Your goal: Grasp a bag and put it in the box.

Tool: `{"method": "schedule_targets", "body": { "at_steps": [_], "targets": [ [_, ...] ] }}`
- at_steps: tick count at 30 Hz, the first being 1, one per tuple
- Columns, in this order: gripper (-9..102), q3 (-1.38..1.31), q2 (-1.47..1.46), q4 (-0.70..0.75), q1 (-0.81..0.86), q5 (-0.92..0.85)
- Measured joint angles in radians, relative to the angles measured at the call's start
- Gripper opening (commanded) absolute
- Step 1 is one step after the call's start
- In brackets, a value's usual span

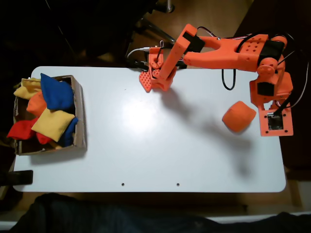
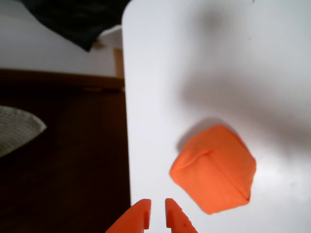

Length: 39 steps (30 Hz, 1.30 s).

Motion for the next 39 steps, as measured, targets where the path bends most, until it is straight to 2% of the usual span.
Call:
{"method": "schedule_targets", "body": {
  "at_steps": [5, 12, 15, 21, 39],
  "targets": [
    [15, -0.069, -0.08, 0.091, -0.015, -0.086],
    [36, -0.124, -0.179, 0.247, -0.021, -0.172],
    [41, -0.161, -0.219, 0.333, -0.023, -0.236],
    [50, -0.207, -0.25, 0.365, -0.025, -0.253],
    [52, -0.304, -0.417, 0.371, -0.049, -0.321]
  ]
}}
